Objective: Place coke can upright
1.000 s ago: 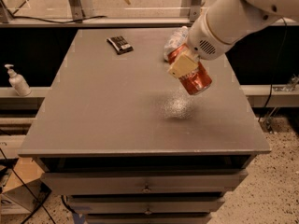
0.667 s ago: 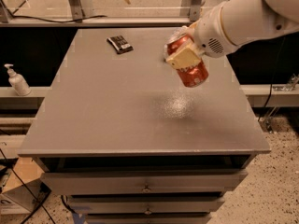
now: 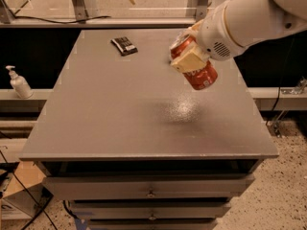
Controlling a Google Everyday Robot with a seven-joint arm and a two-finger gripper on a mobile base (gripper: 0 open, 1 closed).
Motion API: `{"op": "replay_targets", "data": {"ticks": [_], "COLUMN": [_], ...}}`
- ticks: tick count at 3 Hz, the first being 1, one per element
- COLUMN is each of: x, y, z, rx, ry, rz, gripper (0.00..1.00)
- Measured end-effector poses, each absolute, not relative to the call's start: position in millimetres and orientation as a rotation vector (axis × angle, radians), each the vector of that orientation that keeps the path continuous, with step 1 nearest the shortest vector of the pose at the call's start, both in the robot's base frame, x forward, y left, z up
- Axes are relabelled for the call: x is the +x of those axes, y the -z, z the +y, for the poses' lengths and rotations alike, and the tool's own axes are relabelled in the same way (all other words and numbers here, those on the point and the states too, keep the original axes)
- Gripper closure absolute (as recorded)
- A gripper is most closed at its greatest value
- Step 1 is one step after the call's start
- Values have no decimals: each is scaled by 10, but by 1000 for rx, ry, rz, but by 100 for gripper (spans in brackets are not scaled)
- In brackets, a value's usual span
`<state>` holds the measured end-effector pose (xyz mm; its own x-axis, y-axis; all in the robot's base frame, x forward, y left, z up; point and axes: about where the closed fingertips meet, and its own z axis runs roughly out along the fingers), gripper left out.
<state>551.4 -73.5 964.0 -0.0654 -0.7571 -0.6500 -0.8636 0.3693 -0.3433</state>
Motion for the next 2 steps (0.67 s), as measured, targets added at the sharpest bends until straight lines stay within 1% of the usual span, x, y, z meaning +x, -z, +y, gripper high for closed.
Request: {"op": "replay_targets", "data": {"ticks": [2], "x": [5481], "y": [-9422], "z": [-775], "rx": [-1501], "ry": [-63], "rz": [1743], "gripper": [100]}}
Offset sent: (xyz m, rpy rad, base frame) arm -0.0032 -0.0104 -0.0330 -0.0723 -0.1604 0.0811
